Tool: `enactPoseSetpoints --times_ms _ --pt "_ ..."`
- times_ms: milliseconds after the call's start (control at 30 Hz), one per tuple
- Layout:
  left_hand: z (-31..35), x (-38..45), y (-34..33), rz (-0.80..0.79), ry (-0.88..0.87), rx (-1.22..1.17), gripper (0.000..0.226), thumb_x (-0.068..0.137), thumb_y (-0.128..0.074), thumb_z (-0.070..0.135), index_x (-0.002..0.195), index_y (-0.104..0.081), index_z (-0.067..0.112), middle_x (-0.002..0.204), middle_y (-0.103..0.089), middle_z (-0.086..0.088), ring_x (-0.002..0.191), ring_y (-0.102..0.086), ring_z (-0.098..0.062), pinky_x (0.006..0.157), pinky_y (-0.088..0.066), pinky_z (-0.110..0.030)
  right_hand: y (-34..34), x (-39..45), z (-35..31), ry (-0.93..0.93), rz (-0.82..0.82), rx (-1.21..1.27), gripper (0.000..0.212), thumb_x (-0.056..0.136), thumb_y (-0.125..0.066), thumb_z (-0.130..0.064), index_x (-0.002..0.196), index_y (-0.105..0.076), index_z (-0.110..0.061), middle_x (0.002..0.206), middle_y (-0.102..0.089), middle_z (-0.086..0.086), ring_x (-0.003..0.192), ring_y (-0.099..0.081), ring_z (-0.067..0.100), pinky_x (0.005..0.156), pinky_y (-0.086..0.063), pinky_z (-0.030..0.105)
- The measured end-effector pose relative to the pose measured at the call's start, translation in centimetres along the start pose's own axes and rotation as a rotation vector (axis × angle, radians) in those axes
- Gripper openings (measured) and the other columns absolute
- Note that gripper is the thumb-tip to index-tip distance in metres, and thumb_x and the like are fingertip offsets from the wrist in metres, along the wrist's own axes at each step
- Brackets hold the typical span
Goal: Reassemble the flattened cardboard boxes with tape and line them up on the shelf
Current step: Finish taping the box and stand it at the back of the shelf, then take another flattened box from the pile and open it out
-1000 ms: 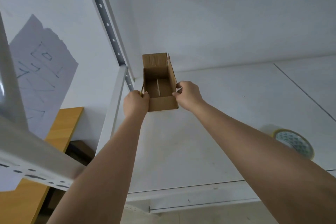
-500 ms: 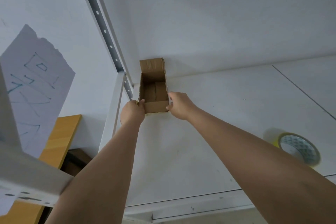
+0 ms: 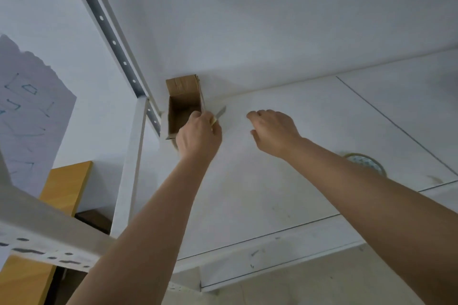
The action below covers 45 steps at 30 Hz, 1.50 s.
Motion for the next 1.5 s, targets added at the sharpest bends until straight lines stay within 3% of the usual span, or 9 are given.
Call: enactPoseSetpoints --times_ms 267,400,500,633,767,867,967,1333,1500 --pt "4.9 -7.9 -4.9 -0.361 -0.172 0.004 0.023 0.099 -0.044 0.030 0.105 -0.061 0.016 0.095 -0.053 -0.004 0.083 -0.060 -0.029 0.065 -0.044 -0.034 -1.7 -9.8 3.3 -0.184 -0.134 -0.037 0.032 0.098 -0.046 -0.023 0.128 -0.050 -0.011 0.120 -0.060 0.008 0.110 -0.056 0.029 0.083 -0.045 0.036" --pt "4.8 -11.5 -7.3 -0.508 -0.208 0.045 0.027 0.102 -0.039 0.026 0.118 -0.056 0.012 0.112 -0.053 -0.011 0.106 -0.051 -0.029 0.081 -0.047 -0.038 -2.3 -14.1 4.7 -0.260 -0.165 -0.070 0.032 0.097 -0.046 -0.023 0.127 -0.051 -0.012 0.120 -0.061 0.007 0.110 -0.057 0.026 0.083 -0.046 0.035" --pt "4.6 -12.8 -8.2 -0.511 -0.236 0.131 0.034 0.104 -0.036 0.030 0.131 -0.050 0.016 0.121 -0.050 -0.011 0.113 -0.044 -0.029 0.091 -0.041 -0.035 -2.4 -16.3 5.6 -0.314 -0.192 -0.069 0.032 0.098 -0.046 -0.024 0.128 -0.051 -0.012 0.123 -0.061 0.006 0.113 -0.056 0.025 0.085 -0.047 0.034" --pt "5.7 -13.1 -8.0 -0.504 -0.213 0.241 0.040 0.101 -0.040 0.042 0.132 -0.050 0.019 0.129 -0.046 -0.009 0.120 -0.042 -0.029 0.100 -0.034 -0.037 -2.3 -17.5 6.6 -0.331 -0.196 -0.055 0.032 0.098 -0.045 -0.023 0.128 -0.051 -0.012 0.125 -0.059 0.006 0.113 -0.055 0.025 0.084 -0.047 0.034" --pt "8.6 -11.9 -5.8 -0.386 -0.248 0.122 0.047 0.098 -0.047 0.048 0.138 -0.050 0.023 0.136 -0.046 -0.005 0.128 -0.037 -0.026 0.105 -0.029 -0.036 -1.1 -17.9 8.1 -0.302 -0.109 -0.013 0.031 0.096 -0.048 -0.018 0.126 -0.055 -0.011 0.126 -0.059 0.006 0.115 -0.054 0.026 0.086 -0.045 0.035" --pt "13.3 -10.5 -3.9 -0.251 -0.328 -0.015 0.041 0.097 -0.052 0.042 0.132 -0.057 0.023 0.132 -0.050 -0.005 0.126 -0.039 -0.027 0.102 -0.031 -0.036 1.0 -18.5 10.5 -0.303 -0.003 0.029 0.027 0.090 -0.052 -0.009 0.116 -0.062 -0.007 0.117 -0.064 0.009 0.108 -0.057 0.032 0.084 -0.043 0.036" --pt "19.7 -10.3 -2.9 -0.191 -0.430 -0.057 0.037 0.096 -0.054 0.037 0.129 -0.060 0.022 0.130 -0.052 -0.006 0.125 -0.040 -0.028 0.100 -0.030 -0.036 3.1 -20.4 14.4 -0.324 0.026 -0.032 0.032 0.090 -0.054 -0.009 0.121 -0.062 -0.009 0.122 -0.064 0.007 0.110 -0.057 0.030 0.088 -0.042 0.034" --pt "46.0 -17.0 -6.9 -0.249 -0.832 -0.122 0.039 0.097 -0.052 0.039 0.132 -0.057 0.022 0.132 -0.049 -0.004 0.128 -0.037 -0.024 0.105 -0.031 -0.035 11.1 -37.0 33.8 -0.524 0.056 -0.181 0.032 0.097 -0.046 -0.018 0.127 -0.057 -0.013 0.126 -0.061 0.005 0.113 -0.055 0.026 0.094 -0.044 0.036" --pt "55.7 -19.3 -8.7 -0.278 -0.949 -0.194 0.038 0.096 -0.055 0.038 0.129 -0.060 0.020 0.129 -0.052 -0.004 0.125 -0.040 -0.023 0.100 -0.034 -0.034 14.1 -43.4 40.8 -0.627 0.079 -0.204 0.032 0.096 -0.050 -0.018 0.126 -0.058 -0.013 0.124 -0.063 0.005 0.110 -0.056 0.026 0.086 -0.043 0.034"
Point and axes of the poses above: each hand's wrist, its own x-axis towards the middle knuckle, its own y-axis out of the back of the hand, z = x × y, the point moved 1 cm from there along x, towards the middle knuckle
